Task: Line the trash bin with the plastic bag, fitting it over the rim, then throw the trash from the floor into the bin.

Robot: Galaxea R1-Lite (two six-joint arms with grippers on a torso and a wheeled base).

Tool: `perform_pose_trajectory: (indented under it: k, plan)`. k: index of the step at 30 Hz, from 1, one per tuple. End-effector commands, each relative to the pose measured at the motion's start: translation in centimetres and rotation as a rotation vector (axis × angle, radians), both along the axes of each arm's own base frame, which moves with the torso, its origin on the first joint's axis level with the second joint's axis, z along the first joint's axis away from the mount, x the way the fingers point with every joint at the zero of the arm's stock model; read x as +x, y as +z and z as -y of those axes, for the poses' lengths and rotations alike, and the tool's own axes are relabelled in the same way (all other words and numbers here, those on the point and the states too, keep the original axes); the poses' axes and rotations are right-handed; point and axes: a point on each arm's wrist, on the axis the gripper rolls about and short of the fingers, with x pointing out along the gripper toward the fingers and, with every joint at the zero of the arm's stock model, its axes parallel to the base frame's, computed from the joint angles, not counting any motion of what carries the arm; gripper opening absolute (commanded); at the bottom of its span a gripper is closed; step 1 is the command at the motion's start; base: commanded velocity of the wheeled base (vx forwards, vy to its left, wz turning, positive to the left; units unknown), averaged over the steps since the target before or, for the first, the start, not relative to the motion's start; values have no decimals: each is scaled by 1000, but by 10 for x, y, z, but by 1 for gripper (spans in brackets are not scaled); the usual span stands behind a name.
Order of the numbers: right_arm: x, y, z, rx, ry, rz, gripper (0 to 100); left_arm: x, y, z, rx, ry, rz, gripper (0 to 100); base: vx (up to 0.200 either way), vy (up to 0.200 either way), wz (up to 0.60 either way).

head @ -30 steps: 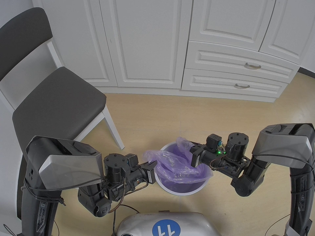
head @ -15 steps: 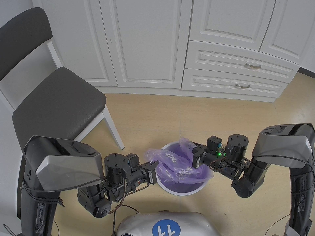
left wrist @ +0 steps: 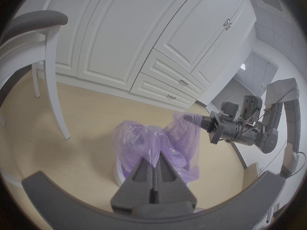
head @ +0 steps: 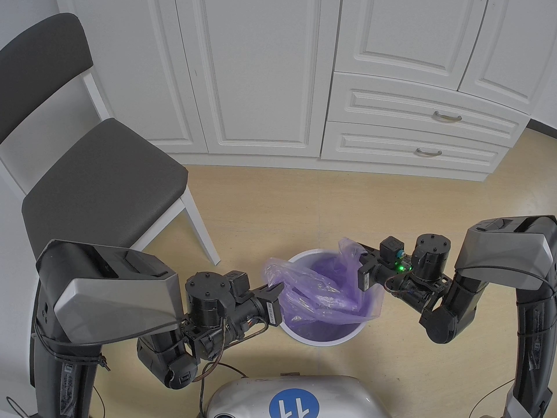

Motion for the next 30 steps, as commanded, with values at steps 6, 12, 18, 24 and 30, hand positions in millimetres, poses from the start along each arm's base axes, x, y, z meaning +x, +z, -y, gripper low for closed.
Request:
perform_pose_trajectory:
  k: [6,12,18,24,30]
  plan:
    - [-3,2,7,0,64,3,0,-4,8,3,-13,-11,14,0,0,0,0]
    - [-4,-1,11,-1,85,-11,0,-4,8,2,-13,-10,12,0,0,0,-600]
    - [-9,-5,13,-12,84,-33,0,-4,7,1,-10,-7,10,0,0,0,-200]
    - [-10,-8,9,2,94,-52,0,-3,6,-4,-3,9,1,0,0,0,0]
    - [-13,-3,0,121,105,-109,0,-1,11,-28,10,67,-15,0,0,0,0]
